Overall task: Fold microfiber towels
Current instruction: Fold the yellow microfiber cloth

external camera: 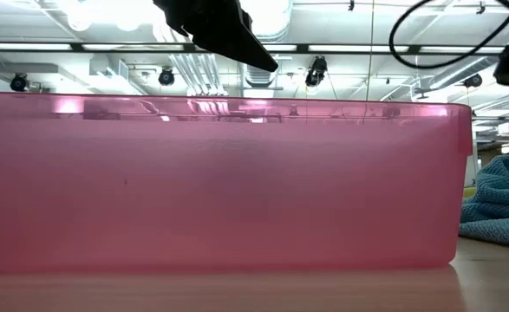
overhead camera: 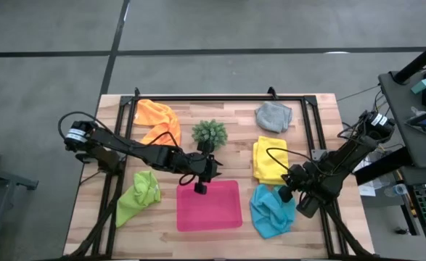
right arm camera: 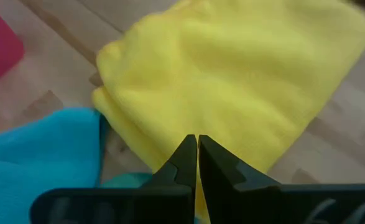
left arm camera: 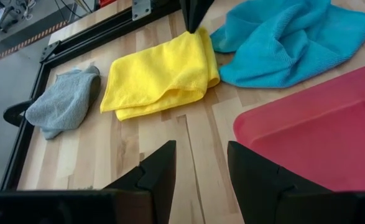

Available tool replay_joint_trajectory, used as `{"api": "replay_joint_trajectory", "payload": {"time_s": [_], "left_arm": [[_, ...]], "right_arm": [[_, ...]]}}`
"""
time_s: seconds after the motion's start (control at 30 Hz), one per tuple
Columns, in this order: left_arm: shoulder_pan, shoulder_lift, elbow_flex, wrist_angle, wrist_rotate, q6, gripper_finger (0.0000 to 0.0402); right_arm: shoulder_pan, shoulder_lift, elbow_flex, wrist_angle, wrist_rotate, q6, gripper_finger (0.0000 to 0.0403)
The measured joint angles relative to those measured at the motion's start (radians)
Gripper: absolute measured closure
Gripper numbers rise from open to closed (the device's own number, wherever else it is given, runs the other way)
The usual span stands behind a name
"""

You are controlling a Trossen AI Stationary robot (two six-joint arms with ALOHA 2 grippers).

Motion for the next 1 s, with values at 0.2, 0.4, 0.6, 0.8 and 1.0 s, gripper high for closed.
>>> {"api": "replay_joint_trajectory", "payload": {"time_s": [0.2, 0.4, 0.6, 0.8, 1.0], "left_arm": [[0.0, 0.0, 0.0, -0.001, 0.0, 0.0, 0.0272], [0.0, 0.0, -0.001, -0.003, 0.0, -0.001, 0.0272], [0.0, 0.0, -0.001, -0.003, 0.0, -0.001, 0.0272], [0.0, 0.0, -0.001, -0.002, 0.0, -0.001, 0.0272], [0.0, 0.0, -0.001, -0.001, 0.0, 0.001, 0.0272]], "right_arm": [[-0.001, 0.0, -0.058, -0.013, -0.105, 0.107, 0.0394], [0.0, 0.0, -0.066, -0.046, -0.142, 0.189, 0.0394], [0.0, 0.0, -0.073, -0.051, -0.181, 0.232, 0.0394], [0.0, 0.0, -0.084, -0.051, -0.194, 0.238, 0.0394], [0.0, -0.002, -0.03, -0.108, -0.219, 0.204, 0.0394]]}}
